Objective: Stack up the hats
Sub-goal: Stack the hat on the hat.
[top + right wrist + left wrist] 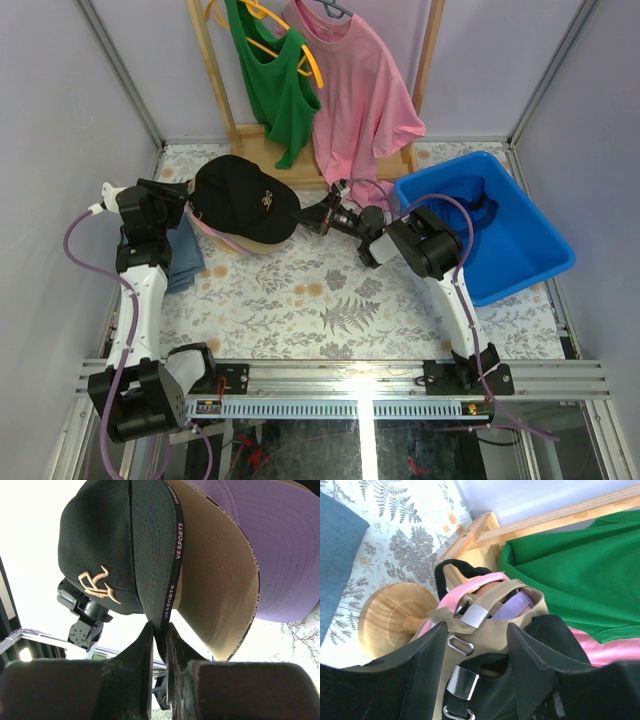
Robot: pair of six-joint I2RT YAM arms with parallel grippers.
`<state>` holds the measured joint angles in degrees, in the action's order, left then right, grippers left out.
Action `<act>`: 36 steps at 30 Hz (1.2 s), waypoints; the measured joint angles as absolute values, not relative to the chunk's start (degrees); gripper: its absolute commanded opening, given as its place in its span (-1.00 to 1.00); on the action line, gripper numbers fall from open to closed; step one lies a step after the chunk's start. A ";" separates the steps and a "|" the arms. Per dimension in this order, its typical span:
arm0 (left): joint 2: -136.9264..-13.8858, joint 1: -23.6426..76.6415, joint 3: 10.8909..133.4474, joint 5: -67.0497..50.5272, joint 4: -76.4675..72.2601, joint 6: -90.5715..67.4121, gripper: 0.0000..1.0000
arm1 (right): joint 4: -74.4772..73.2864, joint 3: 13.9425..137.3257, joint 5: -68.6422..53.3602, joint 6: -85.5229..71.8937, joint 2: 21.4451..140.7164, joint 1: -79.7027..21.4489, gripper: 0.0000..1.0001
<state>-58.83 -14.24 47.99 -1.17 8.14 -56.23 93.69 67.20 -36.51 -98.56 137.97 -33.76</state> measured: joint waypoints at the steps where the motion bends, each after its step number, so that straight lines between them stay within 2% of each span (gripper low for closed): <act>1: -59.24 -14.37 47.99 -1.17 8.38 -55.86 -0.03 | 93.69 67.20 -36.51 -98.59 137.97 -33.76 -0.92; 12: -63.81 -16.01 49.10 -4.36 9.41 -52.45 -0.01 | 93.73 67.22 -36.49 -98.72 138.28 -33.76 -0.92; 27: -61.58 -19.64 46.74 -11.81 7.07 -54.19 0.13 | 93.73 67.44 -36.49 -99.00 138.82 -33.76 -0.93; 36: -61.87 -19.75 44.84 -17.12 2.52 -55.20 0.15 | 93.67 67.66 -36.49 -98.98 138.85 -33.76 -0.93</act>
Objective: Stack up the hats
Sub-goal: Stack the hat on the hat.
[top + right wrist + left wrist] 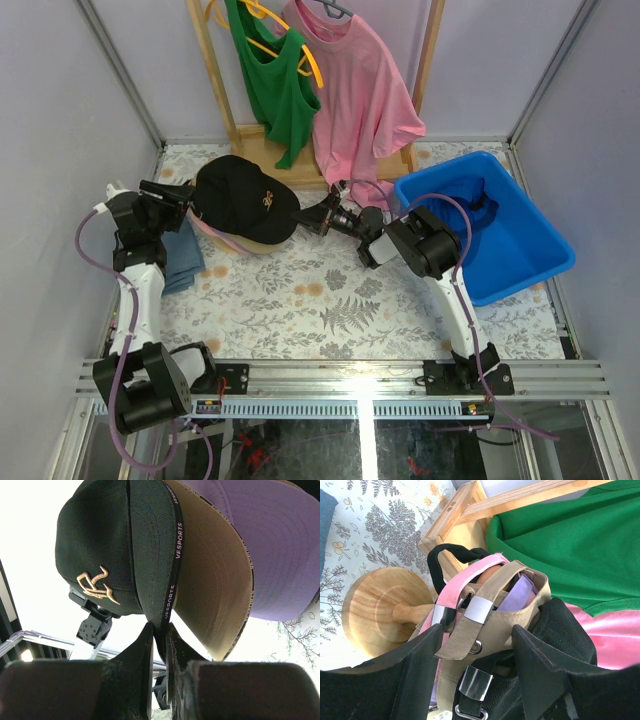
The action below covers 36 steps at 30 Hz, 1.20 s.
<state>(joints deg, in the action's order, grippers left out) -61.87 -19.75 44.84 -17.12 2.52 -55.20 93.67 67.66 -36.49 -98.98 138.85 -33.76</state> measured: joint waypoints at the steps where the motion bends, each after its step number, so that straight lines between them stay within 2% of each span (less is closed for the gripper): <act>1: -61.87 -19.81 44.66 -17.34 2.17 -55.22 0.15 | 93.67 67.66 -36.49 -98.98 138.85 -33.76 -0.94; 8: -63.40 -19.99 44.29 -19.16 0.58 -55.22 0.11 | 93.67 67.66 -36.49 -98.98 138.85 -33.76 -0.94; 17: -64.66 -19.99 44.34 -18.37 0.03 -54.17 -0.14 | 93.67 67.66 -36.47 -98.96 138.85 -33.76 -0.94; 30: -64.14 -19.73 44.34 -15.00 0.40 -53.47 -0.23 | 93.65 67.68 -36.03 -98.76 138.85 -34.04 -0.97; 32: -63.99 -19.57 44.34 -14.52 0.49 -53.45 -0.32 | 93.65 67.68 -35.99 -98.63 138.87 -34.06 -0.98; 36: -63.96 -19.49 44.34 -14.22 0.16 -53.60 -0.64 | 93.58 67.68 -35.77 -98.30 139.02 -34.15 -1.00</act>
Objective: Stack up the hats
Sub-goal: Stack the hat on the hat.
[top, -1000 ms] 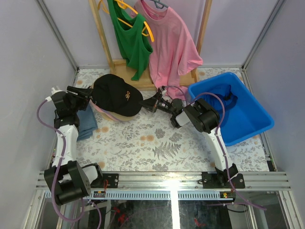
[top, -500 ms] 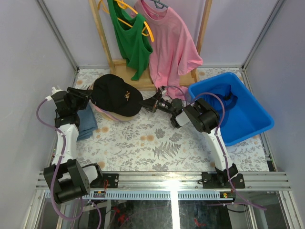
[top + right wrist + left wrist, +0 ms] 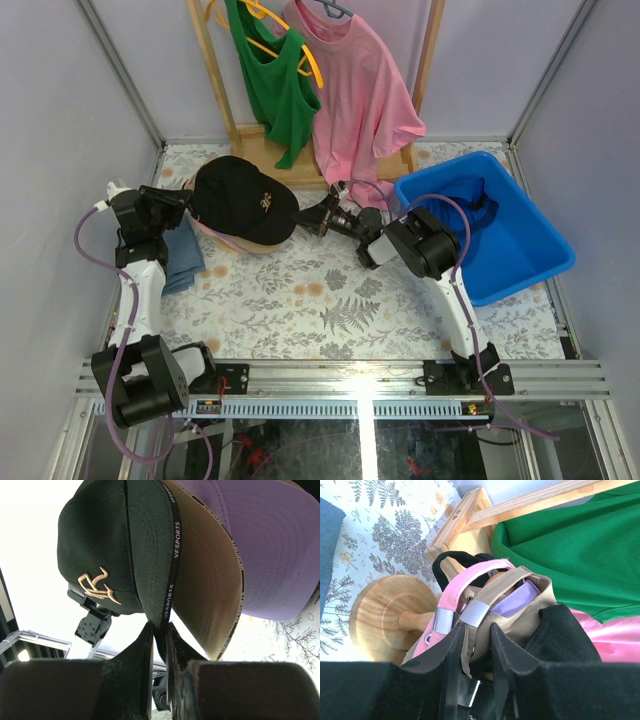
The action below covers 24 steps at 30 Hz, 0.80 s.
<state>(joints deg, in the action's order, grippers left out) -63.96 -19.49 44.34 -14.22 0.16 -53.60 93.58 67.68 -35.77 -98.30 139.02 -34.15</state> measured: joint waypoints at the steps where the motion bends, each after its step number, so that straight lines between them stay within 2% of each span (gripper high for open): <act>1: -64.01 -19.49 44.34 -14.17 -0.10 -53.69 -0.70 | 93.51 67.68 -35.75 -98.17 139.04 -34.15 -1.00; 5: -64.36 -19.51 44.36 -13.93 -0.89 -54.06 -0.80 | 92.82 67.66 -35.55 -97.01 139.04 -34.41 -1.00; 22: -65.56 -19.59 44.36 -13.06 -2.94 -54.24 -0.80 | 86.98 64.18 -30.92 -93.54 137.32 -36.77 -1.00; 24: -65.63 -19.59 44.36 -13.06 -3.05 -54.24 -0.79 | 87.07 63.99 -30.57 -93.58 137.32 -36.82 -0.90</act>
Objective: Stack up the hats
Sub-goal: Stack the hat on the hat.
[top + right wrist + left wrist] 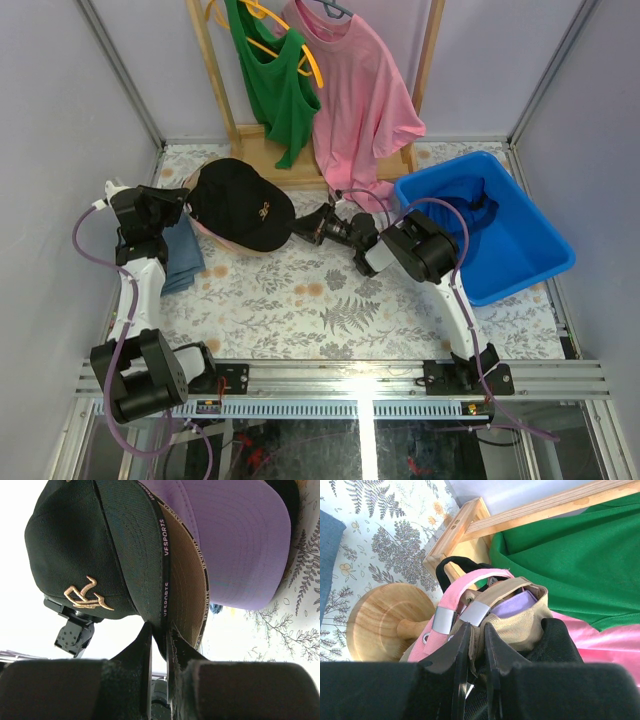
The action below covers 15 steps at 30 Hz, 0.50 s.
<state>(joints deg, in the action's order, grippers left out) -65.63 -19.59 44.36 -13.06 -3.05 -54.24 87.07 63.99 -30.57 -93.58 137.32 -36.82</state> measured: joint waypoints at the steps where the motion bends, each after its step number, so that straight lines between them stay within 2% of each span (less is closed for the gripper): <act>1: -65.63 -19.59 44.36 -13.06 -3.07 -54.24 -0.77 | 87.22 63.83 -30.37 -93.60 137.32 -36.86 -0.80; 6: -65.56 -19.59 44.36 -13.10 -3.09 -54.26 -0.48 | 88.95 62.19 -28.64 -93.65 137.25 -37.23 -0.49; 9: -65.34 -19.59 44.07 -13.06 -2.94 -54.41 -0.29 | 88.86 60.75 -27.49 -93.54 136.79 -37.23 -0.40; 15: -64.18 -19.62 42.87 -12.45 -2.70 -55.48 -0.26 | 86.78 58.08 -26.98 -93.10 135.48 -36.71 -0.28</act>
<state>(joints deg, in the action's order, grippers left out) -64.18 -19.62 42.87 -12.45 -2.70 -55.48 86.78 58.08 -26.98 -93.10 135.48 -36.71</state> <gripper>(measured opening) 0.369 0.342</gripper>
